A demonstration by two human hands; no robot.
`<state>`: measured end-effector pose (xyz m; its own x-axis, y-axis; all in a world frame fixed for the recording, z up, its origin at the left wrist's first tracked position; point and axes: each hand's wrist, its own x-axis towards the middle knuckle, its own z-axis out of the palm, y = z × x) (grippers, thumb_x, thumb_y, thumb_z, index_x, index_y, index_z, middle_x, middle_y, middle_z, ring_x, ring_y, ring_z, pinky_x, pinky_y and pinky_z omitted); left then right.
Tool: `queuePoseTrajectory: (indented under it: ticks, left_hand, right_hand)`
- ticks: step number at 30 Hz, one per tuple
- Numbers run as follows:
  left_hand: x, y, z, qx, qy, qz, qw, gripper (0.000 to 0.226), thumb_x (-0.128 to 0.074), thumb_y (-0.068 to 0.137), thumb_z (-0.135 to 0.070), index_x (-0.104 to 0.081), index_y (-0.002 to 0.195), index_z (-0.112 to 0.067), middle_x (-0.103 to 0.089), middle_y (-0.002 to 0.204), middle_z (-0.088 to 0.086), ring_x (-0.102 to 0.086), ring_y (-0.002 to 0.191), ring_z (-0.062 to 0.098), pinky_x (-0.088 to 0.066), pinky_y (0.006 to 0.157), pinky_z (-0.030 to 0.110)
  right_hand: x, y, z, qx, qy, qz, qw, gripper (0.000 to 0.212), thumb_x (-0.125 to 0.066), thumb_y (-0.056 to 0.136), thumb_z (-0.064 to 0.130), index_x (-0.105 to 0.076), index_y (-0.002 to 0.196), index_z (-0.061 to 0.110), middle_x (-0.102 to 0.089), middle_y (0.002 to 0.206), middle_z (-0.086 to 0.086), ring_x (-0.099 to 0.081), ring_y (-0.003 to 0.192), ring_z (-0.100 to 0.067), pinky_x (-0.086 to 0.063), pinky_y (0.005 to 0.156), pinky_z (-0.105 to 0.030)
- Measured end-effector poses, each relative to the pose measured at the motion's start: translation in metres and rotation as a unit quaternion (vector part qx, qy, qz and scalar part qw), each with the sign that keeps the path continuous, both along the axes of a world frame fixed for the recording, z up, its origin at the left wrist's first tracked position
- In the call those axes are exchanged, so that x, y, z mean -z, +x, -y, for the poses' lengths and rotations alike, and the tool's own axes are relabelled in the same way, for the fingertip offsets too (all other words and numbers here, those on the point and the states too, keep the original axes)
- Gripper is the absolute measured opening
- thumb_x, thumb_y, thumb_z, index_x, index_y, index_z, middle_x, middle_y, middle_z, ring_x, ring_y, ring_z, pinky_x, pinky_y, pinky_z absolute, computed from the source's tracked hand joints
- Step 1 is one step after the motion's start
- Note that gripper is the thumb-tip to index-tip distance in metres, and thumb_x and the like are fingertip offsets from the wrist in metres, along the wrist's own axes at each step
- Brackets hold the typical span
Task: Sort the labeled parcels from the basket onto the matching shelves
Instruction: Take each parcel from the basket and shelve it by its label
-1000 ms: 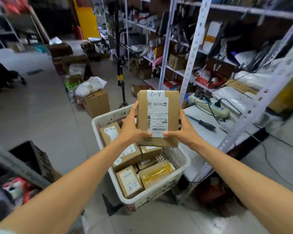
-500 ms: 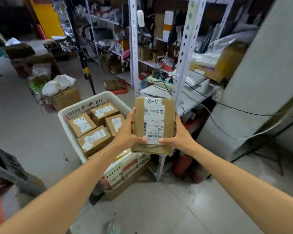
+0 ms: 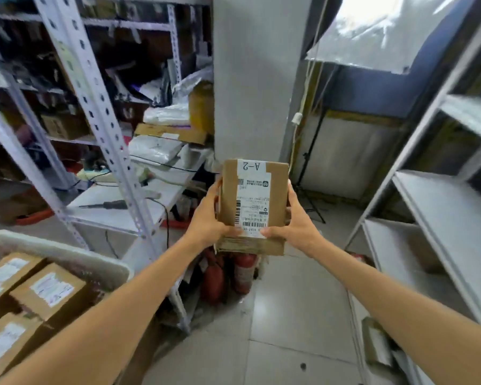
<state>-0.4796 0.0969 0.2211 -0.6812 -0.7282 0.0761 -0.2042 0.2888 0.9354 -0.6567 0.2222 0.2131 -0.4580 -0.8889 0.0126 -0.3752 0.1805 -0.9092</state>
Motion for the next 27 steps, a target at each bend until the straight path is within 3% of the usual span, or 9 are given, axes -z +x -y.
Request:
queuePoseTrajectory:
  ticks: [4, 8, 11, 15, 19, 23, 27]
  left_hand:
    - [-0.031, -0.076, -0.007, 0.123, 0.009, -0.027, 0.992, 0.119, -0.088, 0.057, -0.006, -0.019, 0.148, -0.04, -0.05, 0.13, -0.004, -0.053, 0.12, 0.024, -0.048, 0.099, 0.045]
    - [-0.063, -0.146, -0.034, 0.238, 0.0, -0.046, 0.97, 0.124, -0.088, 0.051, -0.012, -0.017, 0.145, -0.051, -0.052, 0.124, -0.01, -0.054, 0.118, 0.022, -0.048, 0.099, 0.047]
    - [-0.08, -0.189, -0.061, 0.313, 0.0, -0.07, 0.947, 0.121, -0.086, 0.051, -0.012, -0.019, 0.142, -0.055, -0.053, 0.127, -0.002, -0.054, 0.119, 0.023, -0.051, 0.095, 0.045]
    - [-0.103, -0.234, -0.104, 0.415, 0.008, -0.102, 0.904, 0.12, -0.086, 0.051, -0.006, -0.024, 0.143, -0.052, -0.054, 0.128, -0.001, -0.055, 0.118, 0.026, -0.052, 0.092, 0.05]
    - [-0.128, -0.263, -0.153, 0.499, -0.004, -0.114, 0.859, 0.12, -0.085, 0.051, -0.007, -0.023, 0.142, -0.053, -0.052, 0.13, -0.001, -0.053, 0.12, 0.031, -0.048, 0.095, 0.057]
    - [-0.137, -0.285, -0.188, 0.549, -0.026, -0.135, 0.824, 0.116, -0.084, 0.047, -0.02, -0.023, 0.139, -0.058, -0.053, 0.13, -0.001, -0.054, 0.119, 0.029, -0.049, 0.094, 0.056]
    - [-0.142, -0.303, -0.213, 0.582, 0.019, -0.142, 0.801, 0.117, -0.083, 0.046, -0.014, -0.026, 0.139, -0.056, -0.051, 0.129, 0.003, -0.052, 0.12, 0.029, -0.05, 0.093, 0.054]
  right_hand:
    - [-0.034, -0.041, -0.045, 0.106, -0.011, -0.017, 0.994, 0.132, -0.086, 0.067, 0.011, 0.013, 0.151, 0.036, -0.05, 0.126, 0.014, -0.051, 0.116, -0.009, -0.044, 0.103, -0.035]
    - [-0.069, -0.069, -0.099, 0.23, -0.011, -0.045, 0.972, 0.128, -0.087, 0.066, 0.019, 0.008, 0.151, 0.037, -0.044, 0.142, 0.006, -0.047, 0.125, -0.016, -0.043, 0.105, -0.049]
    - [-0.09, -0.079, -0.14, 0.303, -0.02, -0.069, 0.95, 0.123, -0.084, 0.071, 0.013, 0.007, 0.151, 0.035, -0.048, 0.139, 0.004, -0.05, 0.119, -0.014, -0.047, 0.101, -0.04]
    - [-0.11, -0.082, -0.194, 0.41, -0.044, -0.094, 0.906, 0.13, -0.087, 0.065, 0.012, 0.006, 0.15, 0.042, -0.052, 0.131, 0.002, -0.053, 0.117, -0.021, -0.052, 0.093, -0.047]
    - [-0.127, -0.066, -0.242, 0.502, -0.062, -0.1, 0.857, 0.129, -0.085, 0.067, 0.007, 0.008, 0.151, 0.039, -0.051, 0.126, 0.003, -0.053, 0.114, -0.017, -0.054, 0.09, -0.038]
    - [-0.137, -0.054, -0.271, 0.572, -0.073, -0.137, 0.806, 0.127, -0.085, 0.066, 0.004, 0.004, 0.152, 0.036, -0.052, 0.129, 0.001, -0.051, 0.116, -0.014, -0.056, 0.087, -0.042]
    - [-0.145, -0.055, -0.289, 0.61, -0.058, -0.17, 0.772, 0.125, -0.087, 0.064, 0.009, -0.002, 0.153, 0.033, -0.049, 0.137, 0.006, -0.048, 0.123, -0.015, -0.054, 0.09, -0.043]
